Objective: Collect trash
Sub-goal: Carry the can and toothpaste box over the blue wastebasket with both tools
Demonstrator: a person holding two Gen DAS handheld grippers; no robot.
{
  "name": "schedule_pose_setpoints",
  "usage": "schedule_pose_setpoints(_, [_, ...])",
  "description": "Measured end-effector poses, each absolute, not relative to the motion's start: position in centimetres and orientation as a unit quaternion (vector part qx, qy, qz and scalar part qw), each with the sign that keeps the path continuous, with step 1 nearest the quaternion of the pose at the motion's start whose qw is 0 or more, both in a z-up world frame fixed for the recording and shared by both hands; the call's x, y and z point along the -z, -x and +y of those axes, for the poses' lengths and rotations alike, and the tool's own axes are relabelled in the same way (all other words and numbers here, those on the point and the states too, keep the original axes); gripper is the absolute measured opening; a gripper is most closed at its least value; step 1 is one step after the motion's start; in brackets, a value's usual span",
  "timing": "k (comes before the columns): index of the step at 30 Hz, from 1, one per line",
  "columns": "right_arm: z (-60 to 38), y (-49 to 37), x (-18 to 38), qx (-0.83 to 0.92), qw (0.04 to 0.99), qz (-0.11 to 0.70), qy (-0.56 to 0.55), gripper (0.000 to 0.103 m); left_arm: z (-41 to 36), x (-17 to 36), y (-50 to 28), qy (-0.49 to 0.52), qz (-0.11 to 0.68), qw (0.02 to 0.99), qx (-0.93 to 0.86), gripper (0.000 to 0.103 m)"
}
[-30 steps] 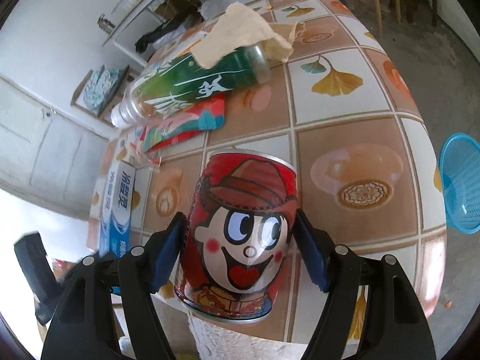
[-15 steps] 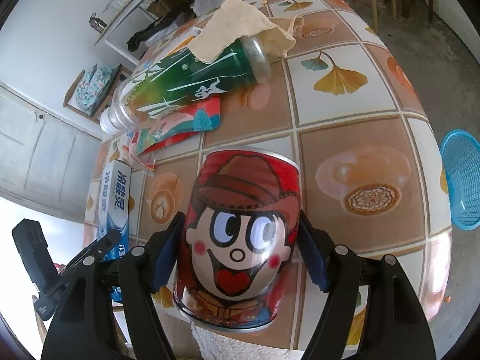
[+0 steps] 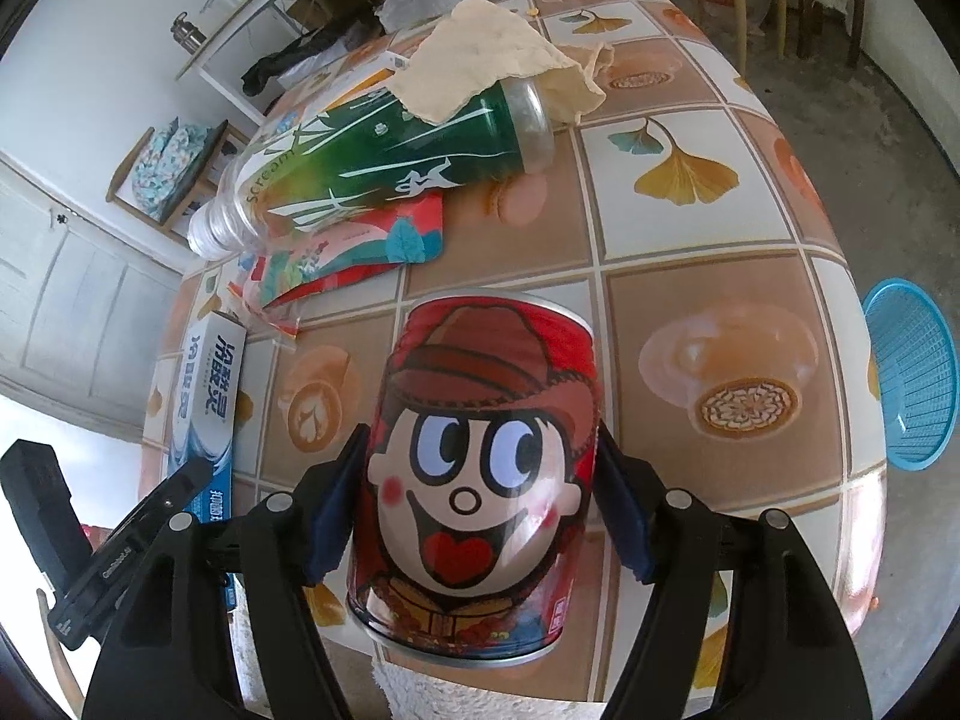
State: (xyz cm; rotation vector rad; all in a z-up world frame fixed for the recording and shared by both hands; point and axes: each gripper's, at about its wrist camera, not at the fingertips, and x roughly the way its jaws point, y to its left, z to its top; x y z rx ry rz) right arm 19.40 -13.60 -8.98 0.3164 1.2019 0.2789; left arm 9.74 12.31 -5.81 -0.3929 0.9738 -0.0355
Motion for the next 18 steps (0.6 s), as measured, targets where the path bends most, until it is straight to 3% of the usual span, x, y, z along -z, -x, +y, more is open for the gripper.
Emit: schedule_pose_setpoints(18, [-14.5,-19.2,7.5,-0.138,0.810,0.546,-0.166,0.068,12.9,4.1,-8.7,0.199,0.434,0.878,0.028,0.050])
